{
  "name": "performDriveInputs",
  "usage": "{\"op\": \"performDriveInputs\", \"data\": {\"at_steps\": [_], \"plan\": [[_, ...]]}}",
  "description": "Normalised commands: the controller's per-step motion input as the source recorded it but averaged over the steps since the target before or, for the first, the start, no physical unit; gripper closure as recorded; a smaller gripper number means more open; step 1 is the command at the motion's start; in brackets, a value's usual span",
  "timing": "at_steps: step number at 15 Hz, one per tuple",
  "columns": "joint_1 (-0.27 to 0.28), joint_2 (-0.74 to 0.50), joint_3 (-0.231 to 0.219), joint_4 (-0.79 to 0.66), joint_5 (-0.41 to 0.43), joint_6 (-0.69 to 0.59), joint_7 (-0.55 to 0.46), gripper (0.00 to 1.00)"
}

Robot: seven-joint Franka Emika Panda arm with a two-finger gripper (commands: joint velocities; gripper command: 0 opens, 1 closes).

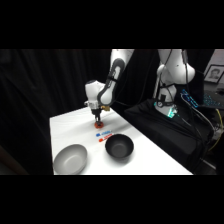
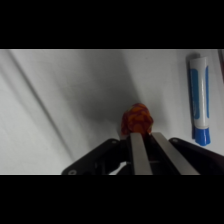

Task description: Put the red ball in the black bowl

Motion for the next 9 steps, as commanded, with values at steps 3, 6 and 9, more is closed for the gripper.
{"op": "performDriveInputs", "data": {"at_steps": [3,6,9], "plan": [[0.085,-0.32,-0.07,-0.15,-0.129,-0.07,0.12,0.95],[0.121,-0.44,-0.108,-0.21,-0.183,-0.18,0.14,0.95],[0.107,-0.48,-0.073,-0.24,-0.171,-0.24,0.07,0.95]]}}
